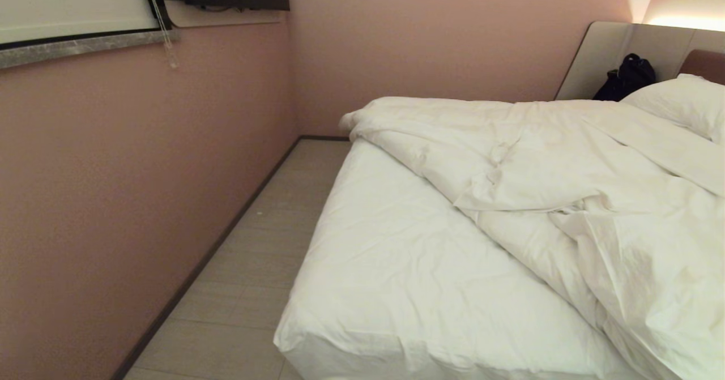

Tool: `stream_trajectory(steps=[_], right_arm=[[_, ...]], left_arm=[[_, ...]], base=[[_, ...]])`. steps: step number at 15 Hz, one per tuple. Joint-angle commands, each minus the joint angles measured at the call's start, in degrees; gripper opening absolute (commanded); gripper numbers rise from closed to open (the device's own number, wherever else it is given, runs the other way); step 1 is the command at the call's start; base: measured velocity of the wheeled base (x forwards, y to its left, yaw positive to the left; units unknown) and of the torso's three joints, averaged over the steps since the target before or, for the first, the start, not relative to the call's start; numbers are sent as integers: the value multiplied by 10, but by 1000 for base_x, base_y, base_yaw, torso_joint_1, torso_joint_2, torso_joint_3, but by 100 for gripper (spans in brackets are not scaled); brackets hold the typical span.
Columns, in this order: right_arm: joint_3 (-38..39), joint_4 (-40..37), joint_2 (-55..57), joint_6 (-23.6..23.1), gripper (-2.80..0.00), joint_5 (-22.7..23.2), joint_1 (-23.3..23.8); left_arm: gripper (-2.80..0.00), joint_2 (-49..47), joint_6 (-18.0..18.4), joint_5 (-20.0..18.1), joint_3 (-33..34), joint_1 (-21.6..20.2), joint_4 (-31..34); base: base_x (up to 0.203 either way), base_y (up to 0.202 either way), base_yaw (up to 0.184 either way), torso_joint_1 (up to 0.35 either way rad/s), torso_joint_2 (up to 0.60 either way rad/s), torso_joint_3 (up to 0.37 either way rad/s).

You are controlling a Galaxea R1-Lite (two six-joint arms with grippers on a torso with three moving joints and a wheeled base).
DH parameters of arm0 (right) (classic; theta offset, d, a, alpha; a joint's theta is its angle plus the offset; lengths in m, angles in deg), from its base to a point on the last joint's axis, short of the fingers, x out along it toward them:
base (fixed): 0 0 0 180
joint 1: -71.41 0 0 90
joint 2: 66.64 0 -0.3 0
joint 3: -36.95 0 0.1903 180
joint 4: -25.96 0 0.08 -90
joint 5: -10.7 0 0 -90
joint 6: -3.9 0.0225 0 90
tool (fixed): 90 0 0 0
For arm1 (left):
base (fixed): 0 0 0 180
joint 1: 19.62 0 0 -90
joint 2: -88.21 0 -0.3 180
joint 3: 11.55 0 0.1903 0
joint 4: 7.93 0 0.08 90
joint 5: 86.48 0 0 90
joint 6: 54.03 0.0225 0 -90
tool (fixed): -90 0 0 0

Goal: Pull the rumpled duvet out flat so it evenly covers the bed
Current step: Hold the folded corner of the quilt

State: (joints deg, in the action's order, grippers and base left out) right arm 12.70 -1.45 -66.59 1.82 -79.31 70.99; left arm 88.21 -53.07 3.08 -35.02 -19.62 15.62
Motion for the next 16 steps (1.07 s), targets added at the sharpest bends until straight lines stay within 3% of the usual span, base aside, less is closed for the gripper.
stream_trajectory(steps=[1,6,13,16], right_arm=[[3,55,1,-4,-280,1,0],[-112,43,54,-5,-280,4,-1],[-188,50,287,-1,-280,-32,-2],[-254,66,432,29,-280,-34,-1]], left_arm=[[-280,0,0,0,0,0,0],[-280,0,0,0,0,0,0],[-280,0,0,0,0,0,0],[-280,0,0,0,0,0,0]], base=[[0,0,0,0,0,0],[0,0,0,0,0,0],[0,0,0,0,0,0],[0,0,0,0,0,0]])
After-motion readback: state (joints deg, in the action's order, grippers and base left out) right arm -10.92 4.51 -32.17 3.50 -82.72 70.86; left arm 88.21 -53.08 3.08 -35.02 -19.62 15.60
